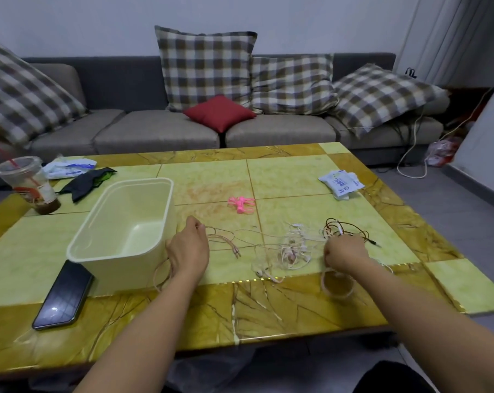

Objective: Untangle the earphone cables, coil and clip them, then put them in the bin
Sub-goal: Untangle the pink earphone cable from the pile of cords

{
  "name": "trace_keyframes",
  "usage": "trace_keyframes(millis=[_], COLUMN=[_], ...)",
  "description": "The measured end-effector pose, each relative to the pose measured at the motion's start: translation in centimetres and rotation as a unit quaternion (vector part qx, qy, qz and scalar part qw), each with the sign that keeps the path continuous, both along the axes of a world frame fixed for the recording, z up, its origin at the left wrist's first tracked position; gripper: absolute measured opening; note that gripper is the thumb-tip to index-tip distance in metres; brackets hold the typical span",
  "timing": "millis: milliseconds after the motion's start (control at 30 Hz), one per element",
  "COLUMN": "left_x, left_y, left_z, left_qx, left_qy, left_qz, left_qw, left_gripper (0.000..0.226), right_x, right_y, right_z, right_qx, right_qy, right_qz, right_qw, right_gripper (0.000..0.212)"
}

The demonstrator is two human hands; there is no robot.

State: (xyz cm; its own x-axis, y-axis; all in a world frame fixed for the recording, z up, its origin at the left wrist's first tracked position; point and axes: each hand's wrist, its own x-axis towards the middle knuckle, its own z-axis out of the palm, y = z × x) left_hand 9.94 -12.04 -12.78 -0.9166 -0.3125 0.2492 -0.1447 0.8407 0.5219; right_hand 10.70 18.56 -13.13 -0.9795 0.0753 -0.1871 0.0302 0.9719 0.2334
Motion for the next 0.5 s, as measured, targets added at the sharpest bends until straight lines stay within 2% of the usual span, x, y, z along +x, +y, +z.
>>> trace_keyframes(millis=[67,133,200,267,300,367,433,500], left_x=[0.2,0.3,0.4,0.5,0.5,0.5,0.5,0.6], left_y=[0.6,1.3,1.8,1.9,1.9,1.7,1.5,1.2], left_z=[0.1,0.1,0.0,0.0,0.0,-0.1,-0.2,-0.2], left_qx=[0.007,0.022,0.031,0.036,0.039,0.049,0.062,0.074], left_qy=[-0.009,-0.019,-0.017,-0.01,-0.006,0.002,0.002,0.002], left_qz=[-0.011,-0.019,-0.026,-0.029,-0.03,-0.034,-0.04,-0.05], left_qw=[1.0,0.999,0.999,0.999,0.999,0.998,0.997,0.996], left_gripper=[0.02,0.02,0.02,0.019,0.019,0.019,0.018,0.017], right_x=[0.0,-0.1,-0.2,0.0,0.3,0.6,0.8,0.6], right_y=[1.2,0.7,-0.9,-3.4,-4.8,-7.7,-10.3,-12.2], right_z=[0.0,0.3,0.9,1.8,2.2,2.4,1.8,0.5], right_qx=[0.014,-0.017,-0.074,-0.194,-0.287,-0.44,-0.506,-0.529], right_qy=[0.027,0.091,0.18,0.245,0.242,0.164,0.084,0.032], right_qz=[-0.039,-0.038,-0.003,0.053,0.078,0.101,0.101,0.073], right_qw=[0.999,0.995,0.981,0.948,0.924,0.877,0.853,0.845], right_gripper=[0.013,0.012,0.016,0.015,0.013,0.01,0.009,0.019])
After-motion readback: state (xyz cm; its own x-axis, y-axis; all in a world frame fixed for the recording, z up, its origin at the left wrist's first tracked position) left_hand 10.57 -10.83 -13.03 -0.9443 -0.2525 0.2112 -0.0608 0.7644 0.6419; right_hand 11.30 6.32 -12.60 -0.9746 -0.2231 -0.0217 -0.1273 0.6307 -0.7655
